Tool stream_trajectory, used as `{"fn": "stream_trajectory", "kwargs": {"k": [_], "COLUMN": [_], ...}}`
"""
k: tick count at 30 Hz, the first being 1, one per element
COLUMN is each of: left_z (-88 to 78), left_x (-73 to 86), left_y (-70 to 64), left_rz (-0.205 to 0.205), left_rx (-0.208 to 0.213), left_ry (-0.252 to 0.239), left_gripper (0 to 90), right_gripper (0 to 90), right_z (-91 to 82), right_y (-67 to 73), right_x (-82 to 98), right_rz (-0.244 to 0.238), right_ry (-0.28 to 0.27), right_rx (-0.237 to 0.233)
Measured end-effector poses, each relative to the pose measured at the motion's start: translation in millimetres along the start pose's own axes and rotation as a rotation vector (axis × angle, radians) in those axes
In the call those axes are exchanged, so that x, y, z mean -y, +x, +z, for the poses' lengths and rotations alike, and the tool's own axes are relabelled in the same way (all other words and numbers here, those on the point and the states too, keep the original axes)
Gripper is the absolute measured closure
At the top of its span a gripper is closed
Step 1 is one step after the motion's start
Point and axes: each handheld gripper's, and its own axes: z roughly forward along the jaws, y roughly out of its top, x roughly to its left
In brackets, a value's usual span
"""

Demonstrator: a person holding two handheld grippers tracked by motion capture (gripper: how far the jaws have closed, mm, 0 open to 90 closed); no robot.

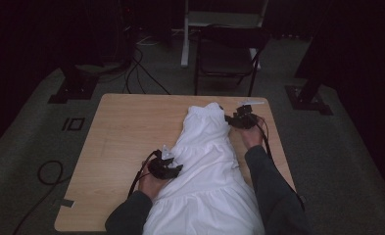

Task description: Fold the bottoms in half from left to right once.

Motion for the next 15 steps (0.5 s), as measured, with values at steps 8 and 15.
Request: {"fn": "stream_trajectory", "kwargs": {"k": [8,15], "left_z": [-11.2,37.6], "left_x": [-43.6,-59.0], "left_y": [13.6,14.1], "left_rz": [0.019,0.004], "left_rx": [-0.042,-0.044], "left_ry": [-0.057,-0.014], "left_gripper": [49.6,50.4], "right_gripper": [49.8,56.7], "right_z": [0.3,15.1], "right_y": [14.6,24.7], "right_x": [53.3,76.1], "right_rz": [-0.025,-0.058], "right_ry": [0.153,0.207], "right_rx": [-0.129,-0.12]}}
